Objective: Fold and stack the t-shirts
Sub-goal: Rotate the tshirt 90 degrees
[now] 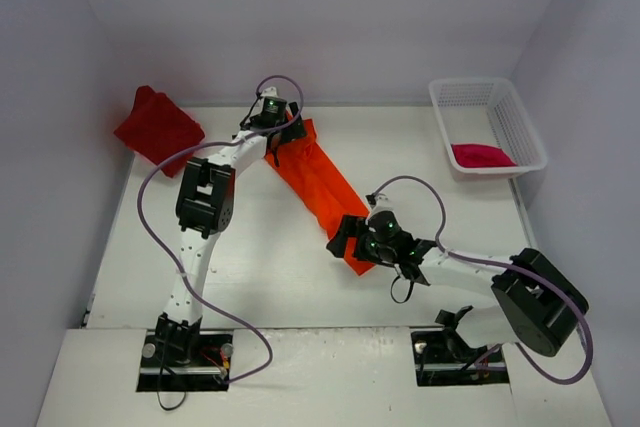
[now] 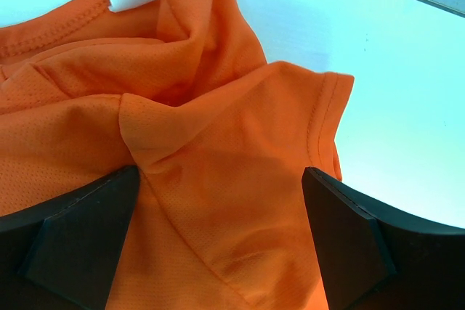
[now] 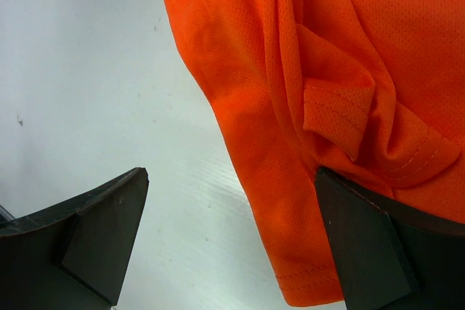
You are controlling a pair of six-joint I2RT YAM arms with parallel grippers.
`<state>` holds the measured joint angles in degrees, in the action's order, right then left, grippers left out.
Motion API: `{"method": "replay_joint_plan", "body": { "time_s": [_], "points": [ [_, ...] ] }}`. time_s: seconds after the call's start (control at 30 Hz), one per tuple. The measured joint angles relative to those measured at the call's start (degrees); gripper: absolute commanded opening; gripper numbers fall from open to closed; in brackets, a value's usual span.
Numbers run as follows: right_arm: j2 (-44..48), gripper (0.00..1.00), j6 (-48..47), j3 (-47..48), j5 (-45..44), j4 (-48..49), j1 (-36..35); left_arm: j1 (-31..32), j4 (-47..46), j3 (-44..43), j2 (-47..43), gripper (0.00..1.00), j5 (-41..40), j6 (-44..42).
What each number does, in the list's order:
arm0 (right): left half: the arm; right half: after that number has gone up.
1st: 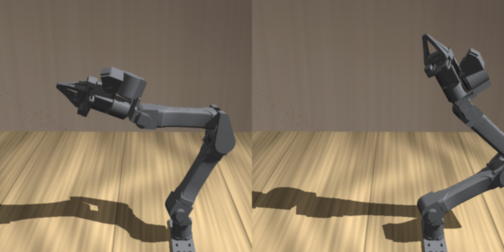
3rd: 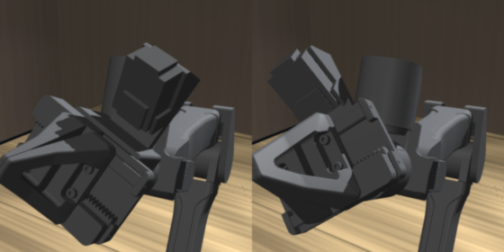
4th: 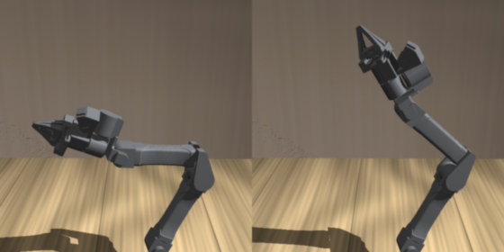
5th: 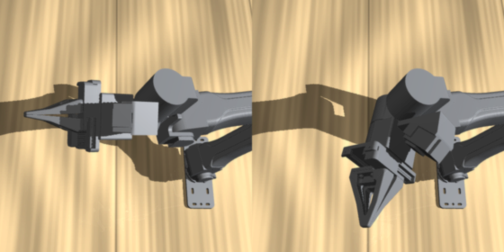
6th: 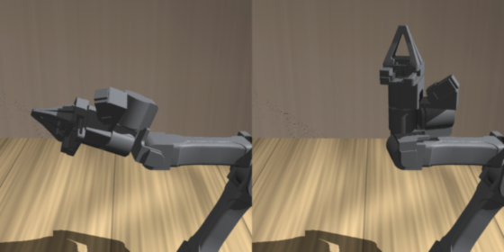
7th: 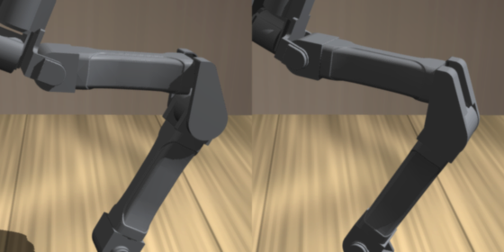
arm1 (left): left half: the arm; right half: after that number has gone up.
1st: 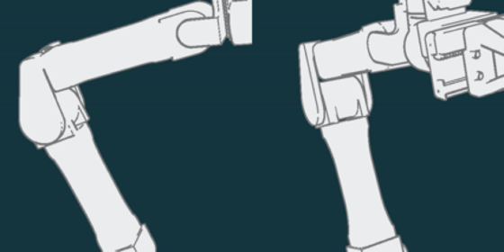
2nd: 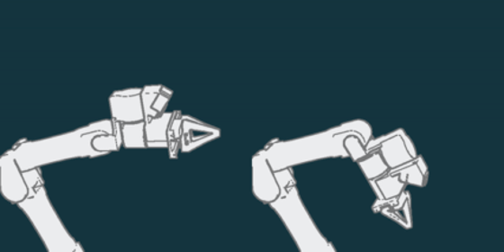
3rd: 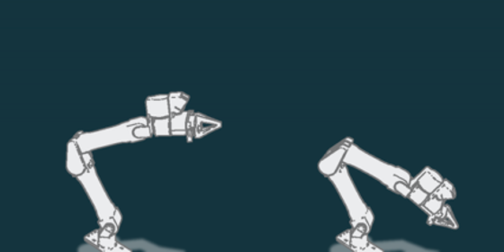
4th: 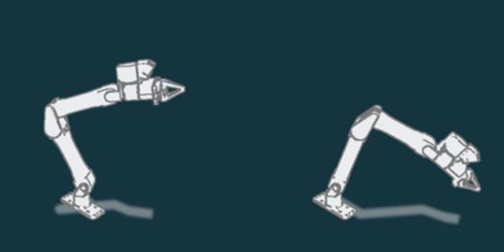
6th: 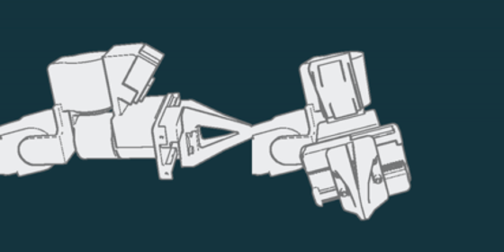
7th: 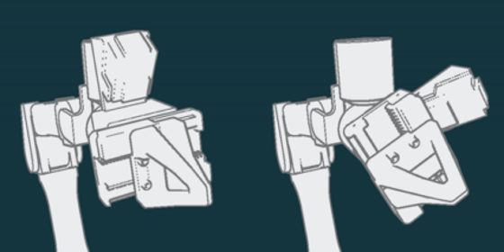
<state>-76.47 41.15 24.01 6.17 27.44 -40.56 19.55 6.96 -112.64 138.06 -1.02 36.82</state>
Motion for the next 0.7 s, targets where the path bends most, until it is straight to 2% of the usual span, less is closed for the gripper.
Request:
{"method": "replay_joint_plan", "body": {
  "time_s": [0.33,0.7],
  "points": [
    [0.2,0.96,3.9,0.0,-4.3,-0.7,-8.5,0.1,-0.4,-0.9,0.5,0.90,3.2,-0.7],
    [-3.8,0.96,6.6,3.1,-8.5,0.1,-15.4,2.4,-0.3,-4.8,2.8,0.90,6.9,-2.5]
  ]
}}
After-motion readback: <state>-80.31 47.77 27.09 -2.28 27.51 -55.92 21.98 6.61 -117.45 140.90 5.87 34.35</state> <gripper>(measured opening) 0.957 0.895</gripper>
